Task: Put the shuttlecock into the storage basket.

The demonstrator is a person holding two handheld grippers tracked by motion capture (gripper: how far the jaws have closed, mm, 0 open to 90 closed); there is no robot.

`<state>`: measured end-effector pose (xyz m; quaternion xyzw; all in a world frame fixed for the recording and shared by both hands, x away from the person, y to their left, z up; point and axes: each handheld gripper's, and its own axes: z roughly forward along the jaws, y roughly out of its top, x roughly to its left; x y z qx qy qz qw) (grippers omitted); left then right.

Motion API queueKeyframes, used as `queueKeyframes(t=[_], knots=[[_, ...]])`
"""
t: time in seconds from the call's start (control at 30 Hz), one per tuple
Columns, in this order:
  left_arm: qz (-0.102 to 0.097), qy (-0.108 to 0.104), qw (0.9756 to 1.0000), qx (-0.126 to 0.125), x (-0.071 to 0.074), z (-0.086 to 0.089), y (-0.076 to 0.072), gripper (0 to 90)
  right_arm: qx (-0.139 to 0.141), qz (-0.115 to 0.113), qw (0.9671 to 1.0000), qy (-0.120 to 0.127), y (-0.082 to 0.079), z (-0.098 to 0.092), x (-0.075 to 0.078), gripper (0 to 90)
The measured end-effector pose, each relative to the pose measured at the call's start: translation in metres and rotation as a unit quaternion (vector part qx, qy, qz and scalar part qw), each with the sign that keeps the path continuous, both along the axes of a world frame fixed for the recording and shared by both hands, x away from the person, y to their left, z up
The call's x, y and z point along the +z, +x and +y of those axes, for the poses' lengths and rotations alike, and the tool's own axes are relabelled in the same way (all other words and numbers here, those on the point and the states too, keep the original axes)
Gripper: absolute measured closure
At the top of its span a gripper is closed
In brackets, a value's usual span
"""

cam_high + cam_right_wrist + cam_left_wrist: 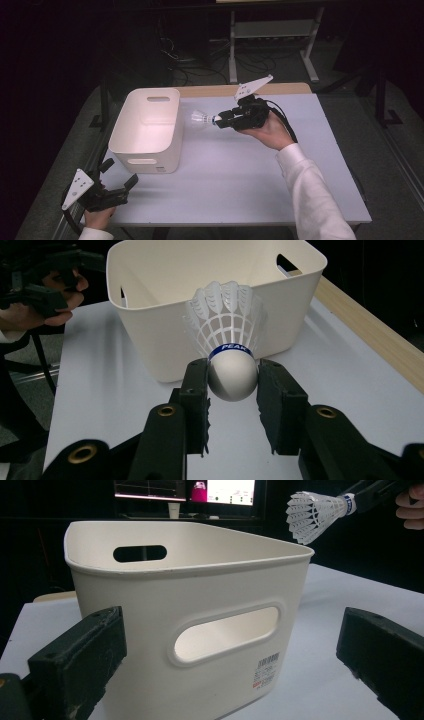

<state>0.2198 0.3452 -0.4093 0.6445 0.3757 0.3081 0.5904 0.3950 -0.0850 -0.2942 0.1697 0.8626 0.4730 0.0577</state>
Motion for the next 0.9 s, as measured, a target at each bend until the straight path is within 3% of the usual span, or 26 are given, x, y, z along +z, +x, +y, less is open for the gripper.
queueKeyframes(t=[0.9], knots=[[0.0,0.002,1.0,0.0,0.0,0.0,0.0,0.0,0.017,-0.019,0.9996,0.009,0.002,0.024,0.019,65.0]])
